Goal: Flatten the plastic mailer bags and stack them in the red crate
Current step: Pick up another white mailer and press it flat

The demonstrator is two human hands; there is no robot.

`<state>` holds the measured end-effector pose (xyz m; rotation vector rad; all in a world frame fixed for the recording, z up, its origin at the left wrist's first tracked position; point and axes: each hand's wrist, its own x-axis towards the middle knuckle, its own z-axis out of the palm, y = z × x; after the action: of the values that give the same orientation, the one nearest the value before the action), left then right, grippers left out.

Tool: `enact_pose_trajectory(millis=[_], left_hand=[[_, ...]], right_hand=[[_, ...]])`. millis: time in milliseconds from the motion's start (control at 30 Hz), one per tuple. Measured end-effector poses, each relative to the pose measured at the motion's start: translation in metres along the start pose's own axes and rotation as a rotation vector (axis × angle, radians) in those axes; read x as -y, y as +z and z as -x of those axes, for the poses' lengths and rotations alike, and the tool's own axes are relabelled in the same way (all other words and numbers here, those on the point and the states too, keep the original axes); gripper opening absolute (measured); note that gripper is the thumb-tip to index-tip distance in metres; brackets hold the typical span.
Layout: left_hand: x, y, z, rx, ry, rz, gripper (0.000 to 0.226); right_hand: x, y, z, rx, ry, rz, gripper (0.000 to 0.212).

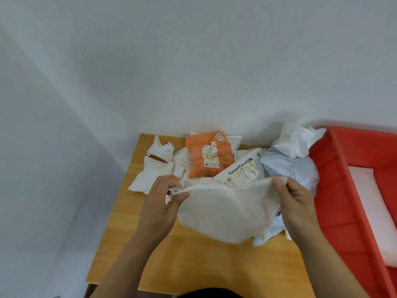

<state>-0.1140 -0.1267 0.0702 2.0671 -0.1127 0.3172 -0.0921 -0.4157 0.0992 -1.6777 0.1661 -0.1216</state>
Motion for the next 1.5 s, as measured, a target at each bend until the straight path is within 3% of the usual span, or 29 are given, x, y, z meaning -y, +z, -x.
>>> enact_pose_trajectory(millis=[133,267,333,600,867,1033,1233,1333,1433,1500], left_hand=[[-0.003,0.003,0.001,-0.023,-0.032,0.000,0.020],[-0.007,0.003,-0.003,-0.069,-0.249,0.110,0.029],[-0.006,0.003,-0.006,-0.091,-0.349,0.178,0.029],[-0.023,-0.010,-0.016,0.145,-0.520,0.542,0.024],[-0.021,-0.004,-0.017,-0.023,-0.608,0.493,0.036],[-0.027,0.001,-0.020,-0.148,-0.633,0.433,0.073],[-0.027,0.009,-0.026,-0.277,-0.742,0.547,0.063],[-0.023,0.006,-0.028,-0.164,-0.634,0.472,0.057],[-0.023,-0.001,-0.031,0.029,-0.555,0.504,0.028],[-0.022,-0.002,-0.033,0.021,-0.546,0.535,0.019]], right_hand=[[-0.002,-0.001,-0.002,-0.060,0.022,-0.044,0.030],[0.003,-0.003,-0.009,-0.133,0.076,-0.167,0.028],[0.003,-0.005,-0.013,-0.134,0.123,-0.259,0.037],[0.002,-0.013,-0.011,-0.121,0.176,-0.180,0.030],[0.002,-0.017,-0.010,-0.143,0.192,-0.158,0.024],[-0.007,-0.012,-0.011,-0.187,0.195,-0.148,0.028],[-0.012,0.002,-0.015,-0.269,0.174,-0.122,0.028],[-0.007,0.002,-0.021,-0.322,0.153,-0.056,0.029],[-0.002,-0.003,-0.026,-0.344,0.136,-0.042,0.029],[-0.002,-0.005,-0.027,-0.329,0.140,-0.032,0.030]])
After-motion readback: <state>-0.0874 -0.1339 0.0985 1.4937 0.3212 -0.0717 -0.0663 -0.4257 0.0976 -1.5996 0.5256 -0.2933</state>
